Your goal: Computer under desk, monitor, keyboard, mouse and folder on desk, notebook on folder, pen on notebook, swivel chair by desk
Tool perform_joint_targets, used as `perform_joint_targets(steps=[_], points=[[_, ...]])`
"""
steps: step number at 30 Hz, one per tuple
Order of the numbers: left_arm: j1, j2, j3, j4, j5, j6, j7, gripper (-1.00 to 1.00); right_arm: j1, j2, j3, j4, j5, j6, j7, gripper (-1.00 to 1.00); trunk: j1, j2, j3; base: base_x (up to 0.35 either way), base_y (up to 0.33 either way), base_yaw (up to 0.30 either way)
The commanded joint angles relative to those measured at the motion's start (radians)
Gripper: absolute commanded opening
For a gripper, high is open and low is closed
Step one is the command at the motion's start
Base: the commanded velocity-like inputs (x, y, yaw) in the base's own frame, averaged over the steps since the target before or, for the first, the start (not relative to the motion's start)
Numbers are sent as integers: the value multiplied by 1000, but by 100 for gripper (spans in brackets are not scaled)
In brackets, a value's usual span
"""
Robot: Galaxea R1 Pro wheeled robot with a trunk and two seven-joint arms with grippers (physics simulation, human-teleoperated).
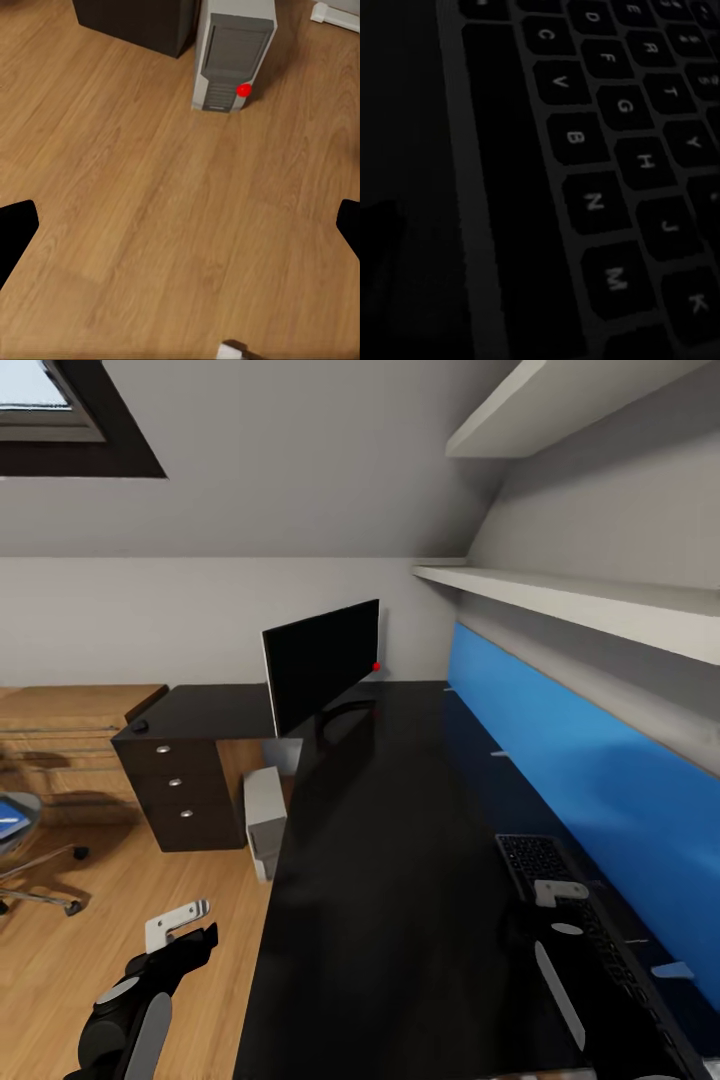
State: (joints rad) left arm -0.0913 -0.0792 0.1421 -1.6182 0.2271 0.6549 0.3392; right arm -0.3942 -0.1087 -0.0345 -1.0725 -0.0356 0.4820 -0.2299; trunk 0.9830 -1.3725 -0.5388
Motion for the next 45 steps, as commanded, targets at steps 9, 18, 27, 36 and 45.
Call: perform_joint_targets(steps=[9, 18, 27, 36, 45], points=[[-1, -1, 1, -2, 11, 4, 8, 100, 0, 0, 1, 3, -12, 7, -2, 100, 0, -1, -1, -58, 0, 0], [-1, -1, 1, -2, 11, 4, 8, 100, 0, 0, 2, 3, -12, 7, -2, 100, 0, -1, -1, -171, 0, 0], [-1, -1, 1, -2, 11, 4, 8, 100, 0, 0, 2, 3, -12, 7, -2, 100, 0, -1, -1, -25, 0, 0], [-1, -1, 0, -2, 11, 4, 8, 100, 0, 2, 2, -19, -13, 7, -2, 100, 0, -1, -1, -1, 0, 0], [-1, -1, -1, -2, 11, 5, 8, 100, 20, 42, -2, -243, -13, 7, -5, 100, 0, -1, -1, 0, 0, 0]])
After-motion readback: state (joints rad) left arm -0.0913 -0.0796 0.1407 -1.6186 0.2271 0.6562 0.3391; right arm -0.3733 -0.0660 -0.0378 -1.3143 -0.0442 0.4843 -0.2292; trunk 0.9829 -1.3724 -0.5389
